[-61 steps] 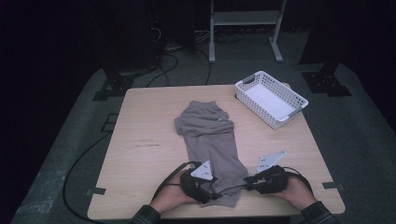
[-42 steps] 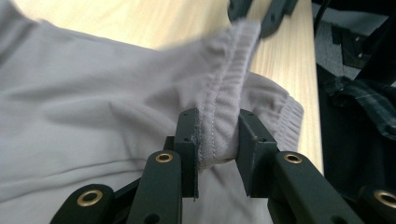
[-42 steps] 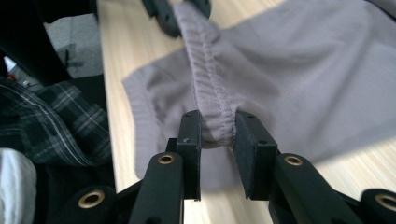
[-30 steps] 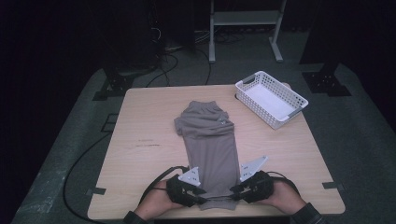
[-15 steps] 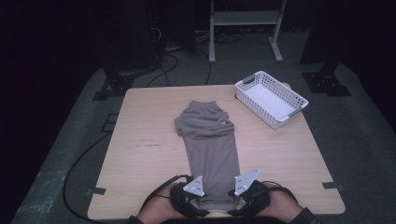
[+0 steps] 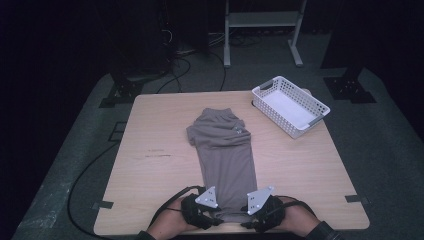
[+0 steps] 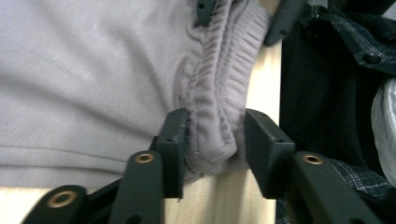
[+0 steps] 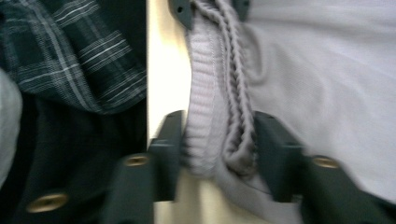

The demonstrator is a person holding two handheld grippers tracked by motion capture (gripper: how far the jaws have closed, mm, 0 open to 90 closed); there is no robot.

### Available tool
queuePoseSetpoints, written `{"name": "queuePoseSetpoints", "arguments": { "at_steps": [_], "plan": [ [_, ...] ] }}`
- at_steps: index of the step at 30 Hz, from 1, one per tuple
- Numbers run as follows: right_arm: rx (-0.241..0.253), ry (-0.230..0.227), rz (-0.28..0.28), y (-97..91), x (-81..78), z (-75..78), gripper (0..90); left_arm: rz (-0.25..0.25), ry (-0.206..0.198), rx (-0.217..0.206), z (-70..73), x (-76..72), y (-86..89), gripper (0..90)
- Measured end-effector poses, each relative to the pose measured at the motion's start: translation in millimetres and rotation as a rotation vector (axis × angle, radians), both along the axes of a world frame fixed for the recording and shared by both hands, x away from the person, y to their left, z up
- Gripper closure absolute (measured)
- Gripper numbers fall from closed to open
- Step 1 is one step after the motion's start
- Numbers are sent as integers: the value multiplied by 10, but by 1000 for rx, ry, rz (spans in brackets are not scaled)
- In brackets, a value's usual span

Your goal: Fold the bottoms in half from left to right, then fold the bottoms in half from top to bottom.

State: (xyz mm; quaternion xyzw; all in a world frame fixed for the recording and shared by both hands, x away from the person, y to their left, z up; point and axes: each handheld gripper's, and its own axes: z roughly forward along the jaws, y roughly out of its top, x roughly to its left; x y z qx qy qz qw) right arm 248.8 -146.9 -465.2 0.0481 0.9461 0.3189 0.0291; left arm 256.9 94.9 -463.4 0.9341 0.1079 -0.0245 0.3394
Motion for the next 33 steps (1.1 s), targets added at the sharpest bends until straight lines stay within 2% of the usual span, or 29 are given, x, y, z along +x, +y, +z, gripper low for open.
{"name": "queuePoseSetpoints", "arguments": {
  "at_steps": [2,3,4,9,10,11,14,17,19,21,22,26,27,28,31,33],
  "plan": [
    [13,0,-14,-16,17,-7,658,0,-2,3,1,8,2,661],
    [15,3,-21,-14,19,-7,730,-2,0,6,3,12,-1,672],
    [15,1,-27,-12,16,-5,766,1,-1,7,4,10,-4,680],
    [25,64,-52,-6,54,-3,785,11,-4,15,10,-8,-7,710],
    [29,70,-53,-12,57,-5,784,12,12,14,13,-17,-9,716],
    [36,95,-54,-14,50,-6,784,1,23,18,19,-32,-12,722],
    [41,130,-30,-21,7,-9,784,-28,9,29,53,-122,-24,740],
    [44,159,-15,-37,-55,20,785,-49,13,7,116,-219,-14,786],
    [66,171,-1,-61,-86,80,784,-56,16,-18,165,-276,12,793],
    [99,170,5,-82,-114,164,784,-49,-4,-49,241,-301,45,798],
    [111,150,7,-87,-114,203,785,-43,-15,-56,280,-295,59,799],
    [156,72,-18,-104,-9,376,784,3,-119,-85,524,-148,118,800],
    [162,47,-30,-101,35,426,784,3,-119,-85,524,-148,118,801],
    [169,17,-46,-96,94,489,784,25,-184,-80,661,-36,128,801],
    [178,-53,-88,-81,268,614,783,66,-245,-70,780,156,126,800],
    [170,-92,-115,-53,424,629,782,103,-268,-55,768,321,110,800]
  ]
}}
